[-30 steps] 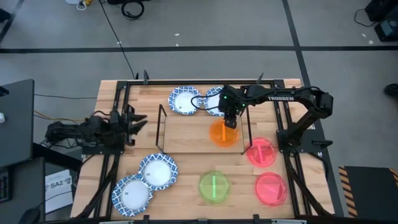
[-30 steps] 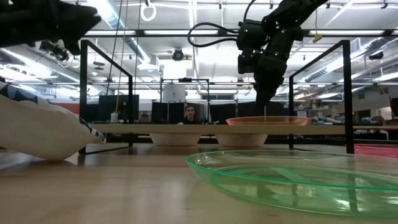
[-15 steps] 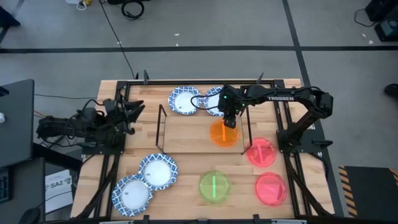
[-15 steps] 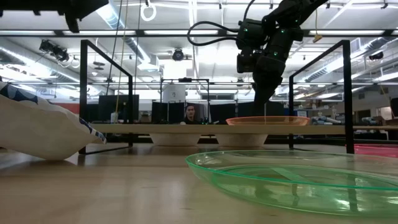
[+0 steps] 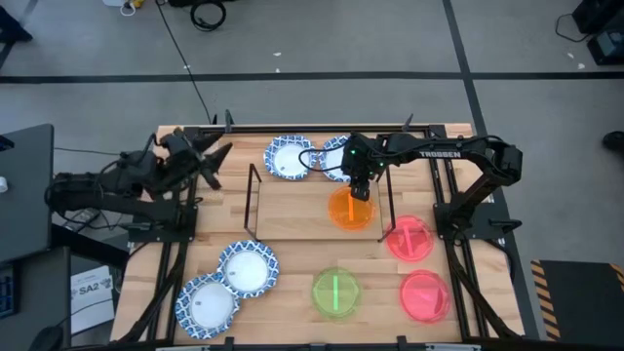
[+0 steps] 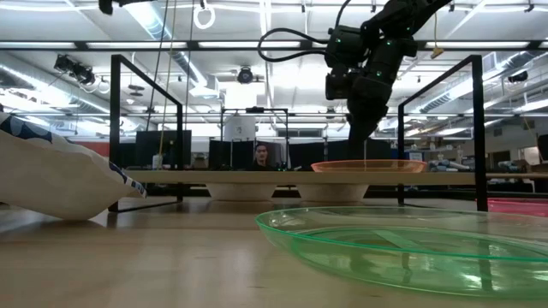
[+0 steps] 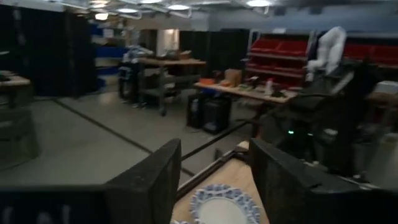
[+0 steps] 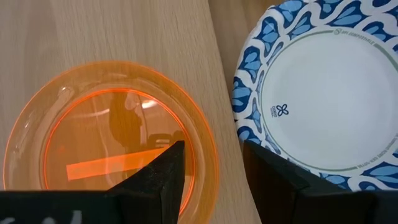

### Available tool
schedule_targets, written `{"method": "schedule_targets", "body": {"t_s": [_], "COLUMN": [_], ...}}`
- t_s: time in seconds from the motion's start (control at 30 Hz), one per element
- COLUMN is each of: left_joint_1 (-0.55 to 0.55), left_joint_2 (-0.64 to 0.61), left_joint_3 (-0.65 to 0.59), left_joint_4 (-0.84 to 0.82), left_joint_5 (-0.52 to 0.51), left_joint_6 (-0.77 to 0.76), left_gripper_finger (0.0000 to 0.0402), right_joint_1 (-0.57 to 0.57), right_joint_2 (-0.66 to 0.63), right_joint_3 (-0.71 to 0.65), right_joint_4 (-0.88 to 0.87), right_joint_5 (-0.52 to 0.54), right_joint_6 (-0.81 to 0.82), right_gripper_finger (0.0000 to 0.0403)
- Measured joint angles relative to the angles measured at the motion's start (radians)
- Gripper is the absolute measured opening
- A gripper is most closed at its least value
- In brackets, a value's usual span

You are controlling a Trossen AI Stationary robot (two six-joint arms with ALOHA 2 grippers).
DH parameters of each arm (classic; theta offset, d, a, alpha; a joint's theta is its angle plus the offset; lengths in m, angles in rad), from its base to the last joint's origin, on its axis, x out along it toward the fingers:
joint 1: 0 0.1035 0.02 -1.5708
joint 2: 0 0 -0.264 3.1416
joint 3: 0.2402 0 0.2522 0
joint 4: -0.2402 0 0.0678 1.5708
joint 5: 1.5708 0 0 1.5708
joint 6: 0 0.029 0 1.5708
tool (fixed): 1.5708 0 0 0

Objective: Place and stack plates onto a shelf
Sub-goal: Put the blue patterned bowl on the shelf

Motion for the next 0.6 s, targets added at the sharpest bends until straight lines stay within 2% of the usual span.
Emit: {"method": "schedule_targets", "body": {"t_s": [0.13,0.23,0.37,0.6], "left_joint_1": [0.088,0.173,0.304,0.564], "left_joint_2": [0.061,0.107,0.18,0.336], "left_joint_3": [0.128,0.22,0.307,0.383], "left_joint_4": [-0.146,-0.277,-0.387,-0.495], "left_joint_5": [0.003,0.062,0.188,0.447], "left_joint_6": [-0.075,-0.105,-0.148,-0.153], "left_gripper_finger": [0.0212,0.0209,0.0207,0.0206], "right_joint_1": [0.0,0.0,0.0,0.0], "right_joint_2": [0.0,0.0,0.0,0.0], "right_joint_3": [0.0,0.0,0.0,0.0], "right_joint_4": [0.006,0.006,0.013,0.022], "right_joint_5": [0.0,0.0,0.0,0.0], "right_joint_6": [0.0,0.0,0.0,0.0], "right_gripper_finger": [0.0168,0.0168,0.0168,0.0168]}}
